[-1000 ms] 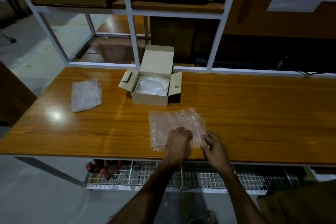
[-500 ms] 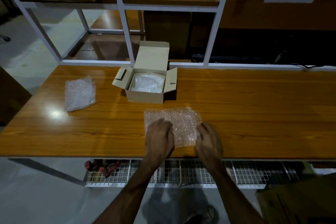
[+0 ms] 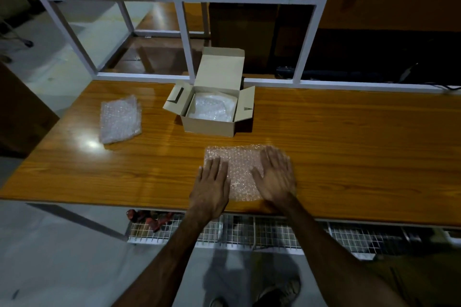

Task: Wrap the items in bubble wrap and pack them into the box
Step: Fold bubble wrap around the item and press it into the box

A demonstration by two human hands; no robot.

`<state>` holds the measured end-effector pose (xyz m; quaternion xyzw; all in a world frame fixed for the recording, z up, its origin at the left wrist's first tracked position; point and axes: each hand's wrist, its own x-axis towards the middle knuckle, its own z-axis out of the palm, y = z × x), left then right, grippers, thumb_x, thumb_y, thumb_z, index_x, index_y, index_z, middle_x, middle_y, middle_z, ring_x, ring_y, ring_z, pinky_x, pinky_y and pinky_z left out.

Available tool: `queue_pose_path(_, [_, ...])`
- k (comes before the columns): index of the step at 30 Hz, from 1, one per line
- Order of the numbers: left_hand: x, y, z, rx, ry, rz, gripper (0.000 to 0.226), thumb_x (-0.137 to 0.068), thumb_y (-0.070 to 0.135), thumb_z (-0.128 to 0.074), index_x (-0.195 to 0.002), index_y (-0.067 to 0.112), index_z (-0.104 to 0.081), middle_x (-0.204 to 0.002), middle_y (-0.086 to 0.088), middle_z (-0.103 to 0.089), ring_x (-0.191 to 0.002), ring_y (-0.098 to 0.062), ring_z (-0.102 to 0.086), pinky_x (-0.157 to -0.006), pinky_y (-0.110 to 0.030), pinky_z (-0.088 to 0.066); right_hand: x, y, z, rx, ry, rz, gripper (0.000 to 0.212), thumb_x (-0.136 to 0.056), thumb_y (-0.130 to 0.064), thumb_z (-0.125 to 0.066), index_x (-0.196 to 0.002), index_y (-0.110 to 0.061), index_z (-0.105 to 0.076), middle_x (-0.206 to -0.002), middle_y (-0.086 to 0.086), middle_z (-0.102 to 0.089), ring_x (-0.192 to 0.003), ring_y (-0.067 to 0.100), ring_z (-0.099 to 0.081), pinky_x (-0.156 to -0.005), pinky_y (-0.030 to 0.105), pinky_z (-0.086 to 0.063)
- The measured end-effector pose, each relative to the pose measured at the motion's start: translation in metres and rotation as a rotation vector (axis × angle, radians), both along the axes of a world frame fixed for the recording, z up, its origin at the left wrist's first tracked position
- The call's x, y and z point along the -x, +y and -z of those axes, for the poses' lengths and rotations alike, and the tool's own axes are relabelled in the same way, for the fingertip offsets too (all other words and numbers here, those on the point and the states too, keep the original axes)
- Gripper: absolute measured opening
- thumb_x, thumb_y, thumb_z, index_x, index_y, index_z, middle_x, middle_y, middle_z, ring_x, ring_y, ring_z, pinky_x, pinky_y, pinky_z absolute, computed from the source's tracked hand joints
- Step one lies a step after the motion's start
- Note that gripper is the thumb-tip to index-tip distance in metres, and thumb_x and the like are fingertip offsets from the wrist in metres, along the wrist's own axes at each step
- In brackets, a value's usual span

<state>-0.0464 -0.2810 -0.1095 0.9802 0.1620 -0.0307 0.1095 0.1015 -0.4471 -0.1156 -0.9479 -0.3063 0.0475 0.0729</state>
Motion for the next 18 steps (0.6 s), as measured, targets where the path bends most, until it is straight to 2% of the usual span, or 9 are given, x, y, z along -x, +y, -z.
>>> queue_pose_path(4, [0.005, 0.003, -0.003, 0.008, 0.024, -0.036, 0.073, -0.104, 0.053, 0.008, -0.167, 0.016, 0.009, -0.173, -0.010, 0.016, -0.160, -0.027, 0.017, -0.131, -0.050, 0.005, -0.008, -0.016, 0.000, -0.010, 0.040, 0.067, 0.083, -0.101, -0.073, -0.005, -0.166, -0.023, 0.004, -0.172, 0.000, 0.011, -0.159, 0.022, 0.010, -0.127, 0.051, 0.009])
queue_pose_path(8, [0.013, 0.002, -0.007, 0.019, 0.038, -0.128, 0.077, -0.104, 0.058, 0.006, -0.167, 0.013, 0.005, -0.174, -0.014, 0.012, -0.161, -0.031, 0.015, -0.130, -0.049, 0.007, -0.010, -0.037, -0.003, -0.024, 0.070, 0.059, 0.069, -0.107, -0.057, -0.009, -0.166, -0.022, 0.000, -0.173, 0.001, 0.005, -0.160, 0.024, 0.007, -0.128, 0.056, 0.001])
queue_pose_path(10, [0.017, -0.002, -0.007, 0.011, 0.012, -0.231, 0.083, -0.106, 0.064, -0.004, -0.167, 0.008, -0.010, -0.174, -0.019, -0.003, -0.162, -0.036, 0.002, -0.129, -0.052, 0.001, -0.008, -0.045, -0.003, -0.023, 0.059, 0.080, 0.066, -0.106, -0.052, -0.009, -0.166, -0.025, -0.005, -0.174, 0.001, 0.003, -0.160, 0.023, 0.005, -0.129, 0.055, 0.000])
queue_pose_path(11, [0.020, -0.003, -0.008, 0.004, -0.014, -0.296, 0.085, -0.106, 0.067, -0.013, -0.163, 0.006, -0.023, -0.172, -0.022, -0.017, -0.161, -0.039, -0.009, -0.129, -0.054, -0.006, -0.006, -0.048, -0.003, -0.023, 0.056, 0.088, 0.064, -0.107, -0.050, -0.011, -0.166, -0.027, -0.006, -0.173, 0.000, 0.004, -0.160, 0.023, 0.005, -0.129, 0.054, 0.001])
queue_pose_path(12, [0.020, -0.002, -0.005, -0.005, -0.047, -0.355, 0.083, -0.104, 0.071, -0.023, -0.154, 0.007, -0.039, -0.164, -0.023, -0.033, -0.156, -0.041, -0.022, -0.128, -0.057, -0.017, -0.004, -0.050, -0.003, -0.021, 0.057, 0.094, 0.061, -0.109, -0.049, -0.013, -0.166, -0.029, -0.007, -0.173, -0.001, 0.005, -0.160, 0.023, 0.006, -0.129, 0.053, 0.002])
queue_pose_path(14, [0.020, 0.000, 0.000, 0.004, -0.122, -0.442, 0.073, -0.095, 0.077, -0.039, -0.127, 0.014, -0.060, -0.136, -0.017, -0.056, -0.136, -0.039, -0.043, -0.115, -0.060, -0.036, -0.002, -0.052, -0.004, -0.023, 0.066, 0.100, 0.058, -0.111, -0.048, -0.019, -0.166, -0.031, -0.009, -0.173, -0.001, 0.006, -0.160, 0.023, 0.006, -0.128, 0.052, 0.004])
queue_pose_path(16, [0.016, 0.001, -0.001, 0.058, -0.179, -0.521, 0.061, -0.083, 0.076, -0.054, -0.101, 0.019, -0.066, -0.113, -0.011, -0.060, -0.116, -0.031, -0.049, -0.103, -0.055, -0.043, -0.003, -0.051, -0.006, -0.063, 0.088, 0.116, 0.057, -0.111, -0.047, -0.026, -0.165, -0.032, -0.017, -0.173, -0.001, 0.001, -0.160, 0.024, 0.003, -0.127, 0.052, 0.003])
queue_pose_path(18, [0.010, -0.003, -0.012, 0.152, -0.202, -0.615, 0.043, -0.072, 0.061, -0.068, -0.087, 0.020, -0.068, -0.108, -0.009, -0.058, -0.110, -0.028, -0.047, -0.103, -0.052, -0.042, -0.006, -0.050, -0.007, -0.153, 0.116, 0.146, 0.052, -0.110, -0.044, -0.037, -0.161, -0.032, -0.033, -0.173, 0.001, -0.012, -0.160, 0.025, -0.005, -0.126, 0.052, 0.000])
